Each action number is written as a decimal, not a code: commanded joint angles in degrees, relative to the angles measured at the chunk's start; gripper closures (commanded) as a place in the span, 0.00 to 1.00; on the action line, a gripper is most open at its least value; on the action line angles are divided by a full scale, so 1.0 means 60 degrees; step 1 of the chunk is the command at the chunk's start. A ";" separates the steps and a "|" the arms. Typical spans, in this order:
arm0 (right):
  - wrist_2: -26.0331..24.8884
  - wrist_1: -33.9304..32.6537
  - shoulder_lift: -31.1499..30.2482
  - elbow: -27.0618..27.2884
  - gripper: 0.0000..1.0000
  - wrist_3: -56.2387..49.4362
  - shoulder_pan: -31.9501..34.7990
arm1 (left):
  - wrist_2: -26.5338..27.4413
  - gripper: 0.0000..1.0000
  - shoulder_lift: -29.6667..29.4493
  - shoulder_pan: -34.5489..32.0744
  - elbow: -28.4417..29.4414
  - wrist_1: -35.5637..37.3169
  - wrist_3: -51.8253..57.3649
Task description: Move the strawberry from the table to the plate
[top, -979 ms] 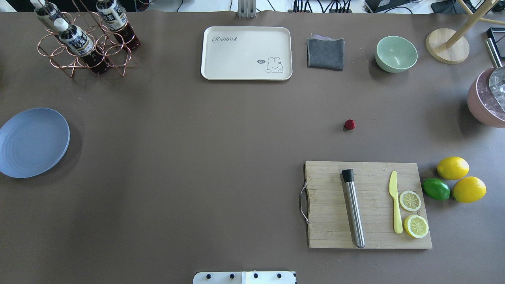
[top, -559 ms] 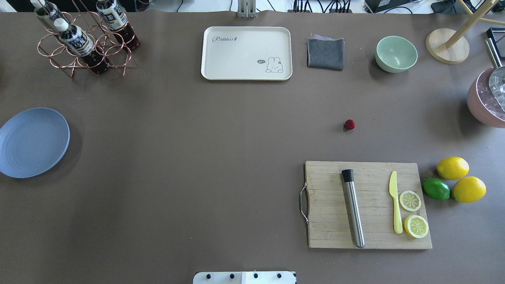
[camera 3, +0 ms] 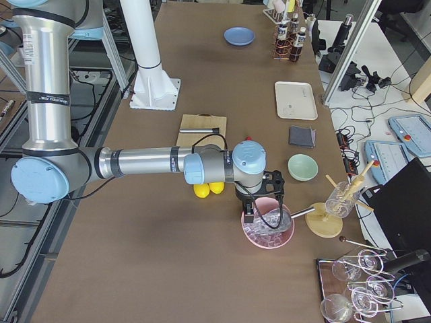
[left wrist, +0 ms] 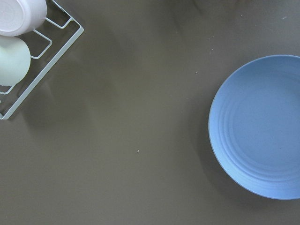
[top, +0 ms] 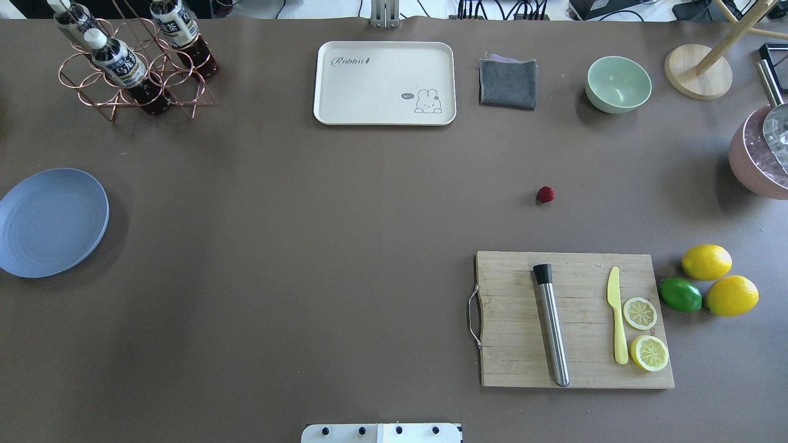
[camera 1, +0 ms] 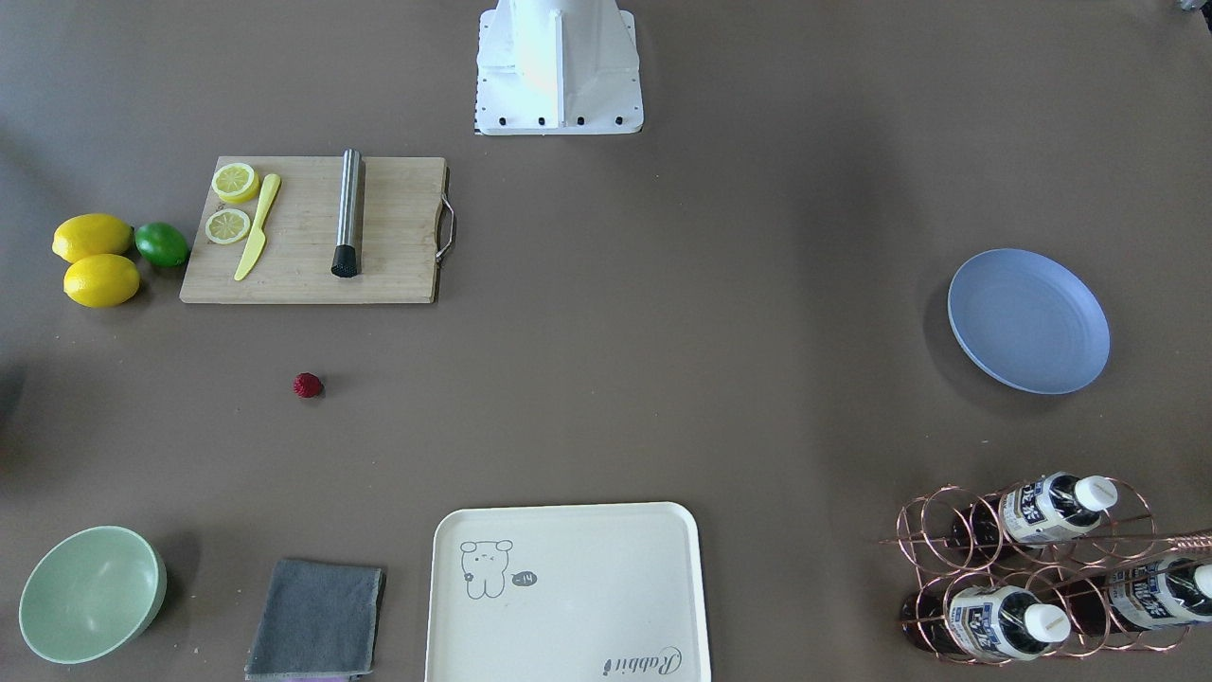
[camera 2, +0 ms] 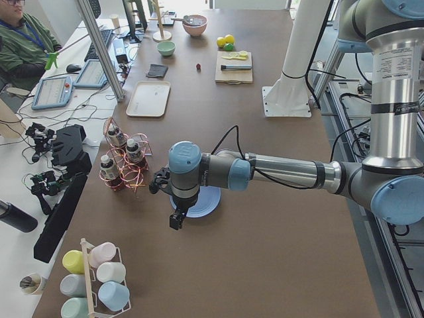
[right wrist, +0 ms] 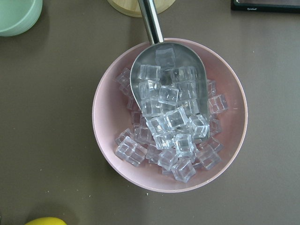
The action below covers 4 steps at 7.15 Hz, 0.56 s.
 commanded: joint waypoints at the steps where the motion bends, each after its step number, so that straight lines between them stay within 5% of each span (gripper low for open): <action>1: 0.0011 0.0000 -0.0061 0.0009 0.00 -0.0005 0.0002 | -0.0018 0.02 -0.0025 0.0013 -0.0008 0.0011 -0.0016; 4: 0.0011 -0.0015 -0.0105 0.0009 0.00 -0.0005 0.0002 | 0.0026 0.02 -0.0010 -0.0002 0.0007 0.0011 -0.0001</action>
